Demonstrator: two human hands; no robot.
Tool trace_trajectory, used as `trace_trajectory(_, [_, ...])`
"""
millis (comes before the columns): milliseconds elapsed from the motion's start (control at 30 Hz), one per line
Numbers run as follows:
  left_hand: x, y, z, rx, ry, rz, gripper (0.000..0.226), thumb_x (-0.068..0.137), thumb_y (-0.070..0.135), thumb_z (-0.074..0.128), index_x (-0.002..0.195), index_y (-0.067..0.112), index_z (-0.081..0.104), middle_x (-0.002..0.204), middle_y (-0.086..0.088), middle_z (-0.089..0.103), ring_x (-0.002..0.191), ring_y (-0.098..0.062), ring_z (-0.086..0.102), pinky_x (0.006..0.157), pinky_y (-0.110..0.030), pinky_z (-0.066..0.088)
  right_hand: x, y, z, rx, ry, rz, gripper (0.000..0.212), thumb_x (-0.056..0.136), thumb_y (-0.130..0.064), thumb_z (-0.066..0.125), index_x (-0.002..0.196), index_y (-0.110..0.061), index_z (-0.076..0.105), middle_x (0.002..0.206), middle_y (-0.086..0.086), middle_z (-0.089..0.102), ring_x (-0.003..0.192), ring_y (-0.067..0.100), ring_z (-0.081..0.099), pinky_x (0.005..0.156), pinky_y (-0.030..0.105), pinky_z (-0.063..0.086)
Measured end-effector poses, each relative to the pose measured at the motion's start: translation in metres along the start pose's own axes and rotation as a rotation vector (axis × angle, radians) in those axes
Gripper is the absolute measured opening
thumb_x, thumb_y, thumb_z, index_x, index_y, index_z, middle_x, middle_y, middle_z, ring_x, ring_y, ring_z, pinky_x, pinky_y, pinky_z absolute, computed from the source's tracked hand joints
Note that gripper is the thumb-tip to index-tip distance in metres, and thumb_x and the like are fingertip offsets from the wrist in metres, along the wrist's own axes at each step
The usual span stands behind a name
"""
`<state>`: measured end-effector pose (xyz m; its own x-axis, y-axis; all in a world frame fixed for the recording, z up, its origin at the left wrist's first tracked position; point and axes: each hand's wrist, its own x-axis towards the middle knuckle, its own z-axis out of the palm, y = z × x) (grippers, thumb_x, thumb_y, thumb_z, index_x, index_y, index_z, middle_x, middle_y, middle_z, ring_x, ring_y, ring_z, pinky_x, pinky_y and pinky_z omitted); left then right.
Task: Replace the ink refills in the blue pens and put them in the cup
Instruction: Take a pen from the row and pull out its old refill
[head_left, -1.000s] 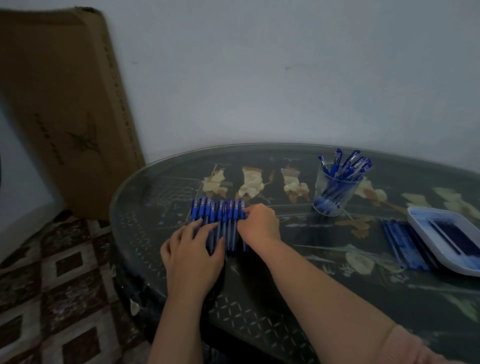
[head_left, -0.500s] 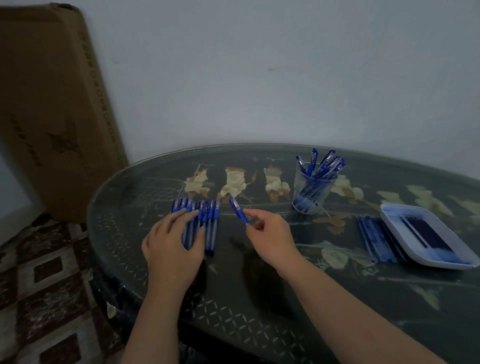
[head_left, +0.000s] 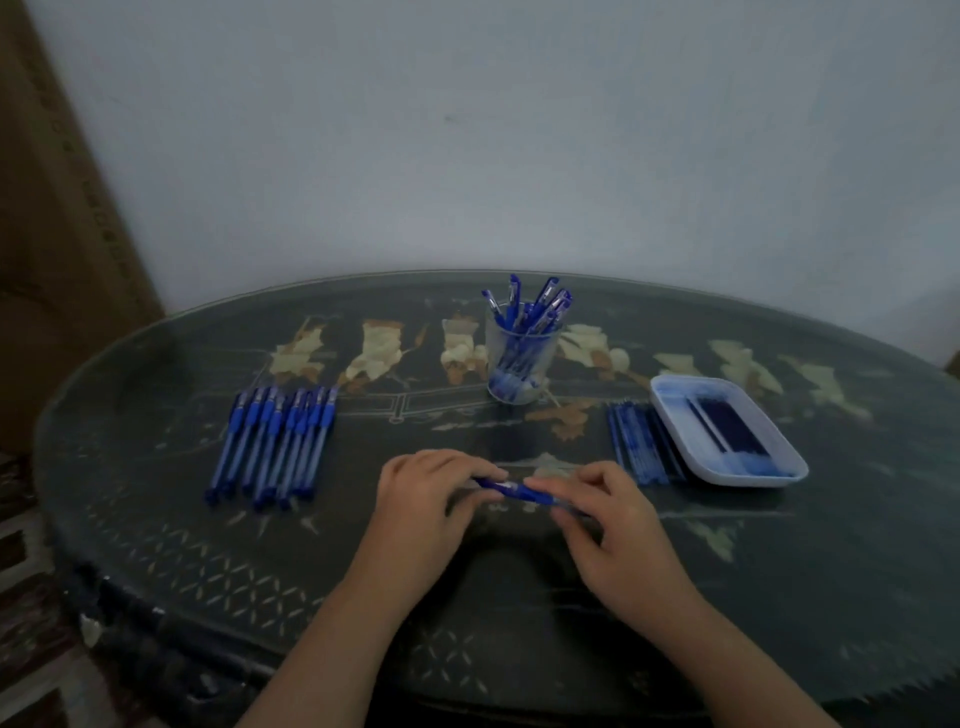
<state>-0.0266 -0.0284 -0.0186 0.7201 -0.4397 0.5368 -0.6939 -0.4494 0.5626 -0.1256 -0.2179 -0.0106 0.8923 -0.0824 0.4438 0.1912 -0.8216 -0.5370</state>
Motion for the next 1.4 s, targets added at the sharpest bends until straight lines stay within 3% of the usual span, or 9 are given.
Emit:
trace_trajectory(133, [0.000,0.002,0.009,0.010,-0.054,0.026,0.024,0.082,0.051,0.054,0.100,0.041,0.067,0.099,0.025,0.067,0.100,0.004,0.059,0.091,-0.043,0.045,-0.003,0.014,0.000,-0.032,0.089,-0.072,0.046,0.084,-0.007,0.072,0.119,-0.035,0.069,0.099,-0.016,0.060,0.093,0.002,0.052,0.088,0.008,0.037])
trace_trajectory(333, [-0.001,0.004,0.008,0.088,-0.046,0.078,0.027,0.086,0.050,0.049,0.102,0.040,0.068,0.099,0.028,0.063,0.100,0.009,0.054,0.090,-0.030,0.037,-0.001,0.021,0.004,-0.009,0.120,-0.098,0.040,0.082,-0.007,0.072,0.115,-0.030,0.072,0.094,-0.025,0.060,0.090,-0.001,0.050,0.088,0.007,0.036])
trace_trajectory(467, [-0.001,0.005,0.007,0.099,-0.061,0.089,0.027,0.088,0.051,0.046,0.103,0.040,0.066,0.101,0.028,0.063,0.100,0.010,0.053,0.091,-0.025,0.032,0.000,0.021,0.005,0.023,0.133,-0.090,0.034,0.082,-0.019,0.075,0.113,-0.032,0.073,0.090,-0.023,0.063,0.090,-0.002,0.052,0.084,0.014,0.040])
trace_trajectory(733, [-0.002,0.006,0.008,0.136,-0.050,0.132,0.028,0.083,0.048,0.050,0.096,0.034,0.071,0.095,0.024,0.064,0.097,0.006,0.054,0.089,-0.027,0.033,0.000,0.023,0.006,0.011,0.145,-0.096,0.032,0.081,-0.014,0.078,0.108,-0.031,0.075,0.089,-0.025,0.061,0.087,-0.001,0.051,0.082,0.009,0.039])
trace_trajectory(967, [-0.004,0.013,0.005,0.170,-0.025,0.131,0.028,0.088,0.045,0.045,0.097,0.034,0.069,0.093,0.023,0.065,0.095,0.007,0.052,0.090,-0.024,0.030,-0.001,0.021,0.007,0.027,0.215,-0.126,0.032,0.079,-0.011,0.079,0.106,-0.028,0.076,0.085,-0.027,0.058,0.082,0.001,0.052,0.075,0.020,0.044])
trace_trajectory(1100, [-0.004,0.015,0.005,0.168,-0.022,0.145,0.025,0.087,0.045,0.048,0.093,0.033,0.069,0.091,0.023,0.066,0.091,0.008,0.055,0.091,-0.026,0.035,-0.003,0.020,0.007,0.021,0.226,-0.132,0.029,0.079,-0.014,0.077,0.105,-0.028,0.076,0.083,-0.023,0.059,0.082,0.001,0.050,0.078,0.013,0.041])
trace_trajectory(1233, [0.002,0.004,-0.005,0.026,0.147,-0.090,0.009,0.085,0.017,0.071,0.089,0.025,0.070,0.089,0.021,0.066,0.087,0.009,0.060,0.083,-0.008,0.043,-0.002,0.031,0.001,0.044,0.333,0.023,0.026,0.075,-0.008,0.083,0.089,-0.028,0.076,0.077,-0.021,0.058,0.080,0.007,0.053,0.076,0.008,0.037])
trace_trajectory(1333, [0.003,0.005,-0.003,0.128,0.100,-0.005,0.010,0.085,0.033,0.061,0.089,0.029,0.069,0.090,0.024,0.064,0.085,0.002,0.064,0.083,-0.040,0.052,-0.002,0.027,0.005,0.043,0.323,-0.025,0.022,0.075,-0.007,0.082,0.090,-0.023,0.077,0.076,-0.015,0.059,0.077,0.013,0.054,0.074,0.011,0.039])
trace_trajectory(1400, [0.001,0.006,0.000,0.195,0.046,0.000,0.014,0.084,0.037,0.060,0.092,0.031,0.070,0.092,0.022,0.066,0.087,-0.004,0.064,0.083,-0.045,0.048,0.000,0.027,0.006,0.025,0.332,-0.034,0.024,0.077,-0.007,0.081,0.094,-0.024,0.076,0.078,-0.018,0.058,0.077,0.013,0.053,0.076,0.012,0.038])
